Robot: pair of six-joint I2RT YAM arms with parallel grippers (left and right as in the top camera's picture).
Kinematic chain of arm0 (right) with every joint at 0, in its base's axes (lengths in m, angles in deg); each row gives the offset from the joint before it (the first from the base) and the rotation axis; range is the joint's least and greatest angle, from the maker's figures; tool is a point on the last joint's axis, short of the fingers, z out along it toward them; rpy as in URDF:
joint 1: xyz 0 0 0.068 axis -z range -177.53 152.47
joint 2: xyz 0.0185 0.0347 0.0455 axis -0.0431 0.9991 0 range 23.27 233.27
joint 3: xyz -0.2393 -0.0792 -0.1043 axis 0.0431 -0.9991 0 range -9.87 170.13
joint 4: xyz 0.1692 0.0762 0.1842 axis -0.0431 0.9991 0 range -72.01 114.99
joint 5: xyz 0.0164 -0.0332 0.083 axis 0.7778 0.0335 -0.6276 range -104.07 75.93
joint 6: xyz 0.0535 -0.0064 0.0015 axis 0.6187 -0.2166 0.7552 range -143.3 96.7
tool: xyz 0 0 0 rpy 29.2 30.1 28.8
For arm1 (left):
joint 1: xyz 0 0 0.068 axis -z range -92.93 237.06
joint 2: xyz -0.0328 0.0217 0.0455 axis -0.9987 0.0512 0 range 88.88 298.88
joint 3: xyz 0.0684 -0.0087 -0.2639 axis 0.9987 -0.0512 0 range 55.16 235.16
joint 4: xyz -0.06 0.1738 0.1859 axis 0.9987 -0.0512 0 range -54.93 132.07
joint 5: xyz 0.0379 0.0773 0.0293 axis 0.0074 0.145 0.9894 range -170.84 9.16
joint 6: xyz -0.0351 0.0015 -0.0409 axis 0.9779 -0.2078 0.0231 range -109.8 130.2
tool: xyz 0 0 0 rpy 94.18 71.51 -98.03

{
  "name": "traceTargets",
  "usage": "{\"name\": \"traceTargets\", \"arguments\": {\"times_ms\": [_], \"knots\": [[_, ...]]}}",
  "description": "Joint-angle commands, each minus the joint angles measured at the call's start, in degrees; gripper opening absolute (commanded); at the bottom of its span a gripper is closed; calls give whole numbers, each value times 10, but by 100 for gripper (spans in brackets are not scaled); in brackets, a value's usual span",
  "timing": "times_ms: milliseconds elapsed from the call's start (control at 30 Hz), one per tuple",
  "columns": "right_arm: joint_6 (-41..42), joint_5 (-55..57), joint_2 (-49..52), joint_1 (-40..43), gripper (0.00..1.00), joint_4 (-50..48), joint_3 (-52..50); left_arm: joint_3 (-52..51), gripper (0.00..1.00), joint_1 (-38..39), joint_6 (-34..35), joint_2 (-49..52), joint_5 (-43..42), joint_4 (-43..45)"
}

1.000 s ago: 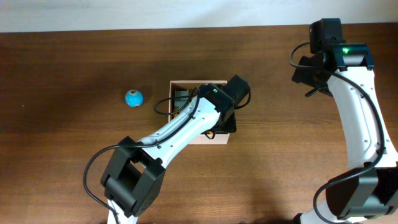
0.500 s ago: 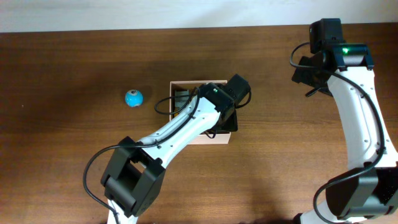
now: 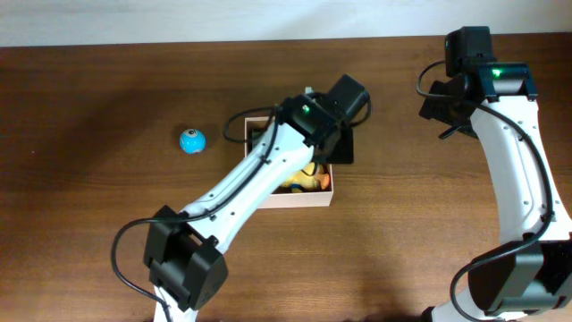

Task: Pack container
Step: 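Lower the duck into the box front and open the left gripper, then raise the left gripper and move it left over the blue ball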

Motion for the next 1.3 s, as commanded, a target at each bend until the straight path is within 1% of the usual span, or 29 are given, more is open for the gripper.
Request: {"name": "traceTargets", "arguments": {"times_ms": [0, 67, 267, 400, 533, 633, 767, 1067, 1267], "knots": [[7, 3, 2, 3, 99, 0, 0, 41, 99, -40, -24, 0, 8, -26], [7, 3, 2, 3, 99, 0, 0, 54, 99, -76, -29, 0, 11, -47], [7, 3, 2, 3, 99, 0, 0, 58, 99, -185, -80, 0, 11, -94], [7, 3, 2, 3, 99, 0, 0, 57, 99, -253, -149, 0, 11, -93], [7, 3, 2, 3, 99, 0, 0, 57, 99, -293, -240, 0, 13, -53], [7, 3, 2, 3, 99, 0, 0, 56, 99, -302, -243, 5, 43, -25], [7, 3, 2, 3, 99, 0, 0, 55, 99, -306, -243, 26, 56, -2], [7, 3, 2, 3, 99, 0, 0, 55, 99, -318, -232, 107, 57, -3], [7, 3, 2, 3, 99, 0, 0, 55, 99, -336, -232, 140, 57, -8]]}}
